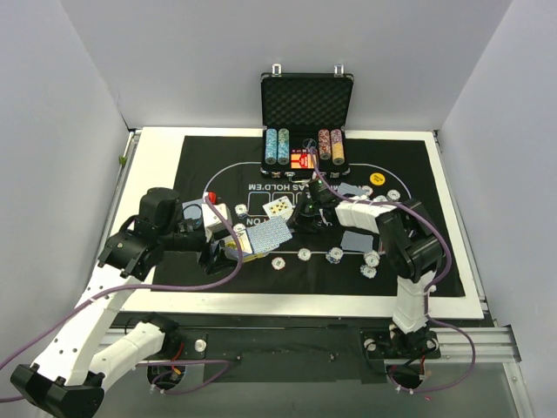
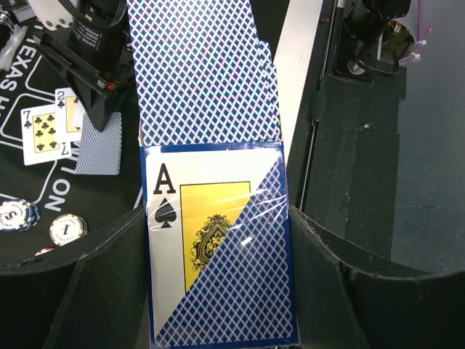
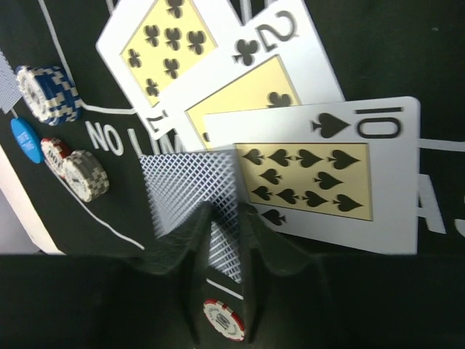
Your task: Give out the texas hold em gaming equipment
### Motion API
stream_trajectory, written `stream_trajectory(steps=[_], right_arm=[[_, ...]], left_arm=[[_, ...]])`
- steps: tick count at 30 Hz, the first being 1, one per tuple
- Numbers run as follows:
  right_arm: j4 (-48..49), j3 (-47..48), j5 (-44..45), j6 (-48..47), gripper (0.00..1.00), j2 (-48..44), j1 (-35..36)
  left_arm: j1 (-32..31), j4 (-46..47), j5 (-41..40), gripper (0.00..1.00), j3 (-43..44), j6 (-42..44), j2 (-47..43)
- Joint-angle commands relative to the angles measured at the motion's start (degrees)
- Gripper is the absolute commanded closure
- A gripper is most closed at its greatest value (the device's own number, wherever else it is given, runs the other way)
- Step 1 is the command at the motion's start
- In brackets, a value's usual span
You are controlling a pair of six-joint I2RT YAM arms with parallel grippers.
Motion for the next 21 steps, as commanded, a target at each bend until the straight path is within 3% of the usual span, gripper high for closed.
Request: stream_trajectory(steps=[1, 9, 18, 21], right_arm=[[-4.95, 2.16, 2.36, -2.6, 0.77, -1.82, 0.79], [-15.23, 3.48, 0.86, -5.5, 0.66, -6.38, 1.14], [-24.81, 5.23, -0.81, -8.5, 0.57, -24.12, -1.05], [-25.61, 5.24, -3.27, -7.36, 0.49, -29.49, -4.12]], left_arm=[[-0.14, 2.13, 2.07, 1.0, 0.76, 0.0, -0.86], [-0.23, 2.31, 2.24, 1.0, 0.67, -0.18, -0.86], [-0.23, 1.96, 2.42, 1.0, 0.76, -0.09, -0.95], [-0.23, 2.22, 2.42, 1.0, 0.76, -0.44, -1.04]])
